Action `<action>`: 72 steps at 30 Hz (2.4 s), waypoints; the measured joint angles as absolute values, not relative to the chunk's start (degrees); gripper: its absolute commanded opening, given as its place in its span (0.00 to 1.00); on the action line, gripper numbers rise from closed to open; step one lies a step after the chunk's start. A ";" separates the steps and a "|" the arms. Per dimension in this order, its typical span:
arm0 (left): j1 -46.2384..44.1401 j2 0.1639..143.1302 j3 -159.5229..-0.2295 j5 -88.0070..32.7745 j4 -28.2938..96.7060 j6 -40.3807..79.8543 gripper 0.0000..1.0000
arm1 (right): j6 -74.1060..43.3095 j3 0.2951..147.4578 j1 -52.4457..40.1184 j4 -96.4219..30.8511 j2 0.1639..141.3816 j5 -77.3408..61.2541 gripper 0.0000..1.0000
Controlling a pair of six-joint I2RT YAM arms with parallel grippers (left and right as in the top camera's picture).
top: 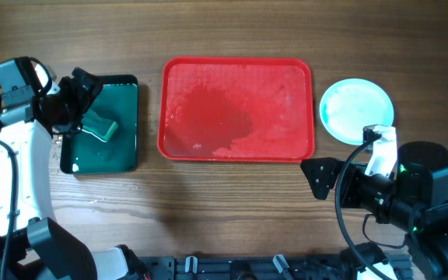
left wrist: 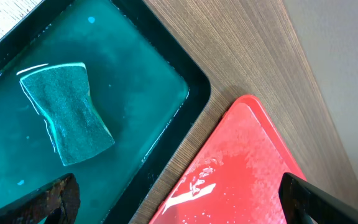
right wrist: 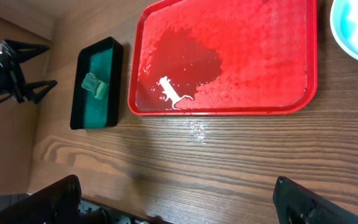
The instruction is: Clean dirty plates on tray and stack at the side
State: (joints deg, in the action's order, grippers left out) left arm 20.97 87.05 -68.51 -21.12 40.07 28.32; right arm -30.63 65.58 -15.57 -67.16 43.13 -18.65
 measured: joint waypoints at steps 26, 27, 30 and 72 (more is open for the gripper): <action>20.97 87.09 -68.51 -21.12 40.10 28.32 1.00 | -19.14 22.15 1.63 -16.19 10.70 -20.03 1.00; 20.97 87.09 -68.51 -21.12 40.05 28.32 1.00 | -19.09 19.35 1.67 -12.99 9.37 -20.29 1.00; 20.97 87.09 -68.51 -21.15 40.07 28.32 1.00 | -19.07 12.75 1.67 -4.58 5.78 -20.67 1.00; 20.97 87.09 -68.51 -21.12 40.07 28.32 1.00 | 0.34 0.75 -2.87 0.01 1.10 -3.36 1.00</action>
